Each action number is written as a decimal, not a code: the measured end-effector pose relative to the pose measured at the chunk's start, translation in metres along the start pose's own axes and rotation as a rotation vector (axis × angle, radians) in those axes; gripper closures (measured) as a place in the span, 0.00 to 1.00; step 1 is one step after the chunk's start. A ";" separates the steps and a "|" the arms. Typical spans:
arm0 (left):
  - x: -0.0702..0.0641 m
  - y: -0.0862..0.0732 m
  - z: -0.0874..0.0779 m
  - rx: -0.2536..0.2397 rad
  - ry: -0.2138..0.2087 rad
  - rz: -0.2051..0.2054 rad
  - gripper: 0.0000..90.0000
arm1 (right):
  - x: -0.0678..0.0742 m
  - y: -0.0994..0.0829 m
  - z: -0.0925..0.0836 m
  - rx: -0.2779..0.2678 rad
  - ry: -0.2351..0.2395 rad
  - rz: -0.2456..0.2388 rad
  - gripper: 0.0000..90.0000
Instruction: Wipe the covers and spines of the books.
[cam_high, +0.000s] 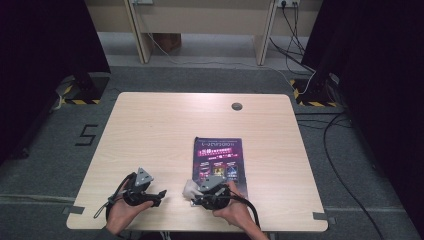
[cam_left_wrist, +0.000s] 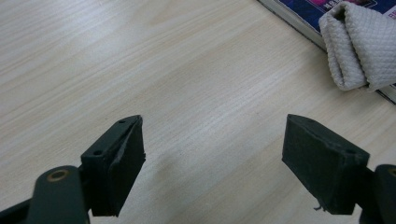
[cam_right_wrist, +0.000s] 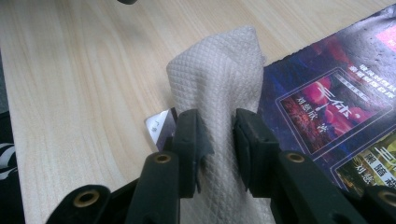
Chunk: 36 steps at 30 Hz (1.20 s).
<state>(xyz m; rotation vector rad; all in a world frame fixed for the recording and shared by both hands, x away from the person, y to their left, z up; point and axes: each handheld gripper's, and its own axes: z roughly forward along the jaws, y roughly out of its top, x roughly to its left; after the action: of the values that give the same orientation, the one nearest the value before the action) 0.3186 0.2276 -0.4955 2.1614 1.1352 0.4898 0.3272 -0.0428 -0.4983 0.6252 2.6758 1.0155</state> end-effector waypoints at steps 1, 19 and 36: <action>0.000 0.000 0.000 -0.003 -0.004 -0.003 0.22 | 0.003 0.001 0.001 0.004 -0.006 -0.016 0.79; 0.000 0.000 0.001 0.001 -0.003 -0.002 0.22 | 0.015 0.006 0.005 -0.007 0.047 -0.040 0.79; -0.001 0.000 0.002 0.008 -0.006 0.000 0.22 | -0.027 -0.029 -0.026 0.008 -0.079 0.074 0.79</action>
<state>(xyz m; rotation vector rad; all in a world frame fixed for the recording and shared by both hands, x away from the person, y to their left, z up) 0.3194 0.2257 -0.4974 2.1678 1.1359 0.4798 0.3331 -0.0898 -0.4975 0.7546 2.6075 0.9779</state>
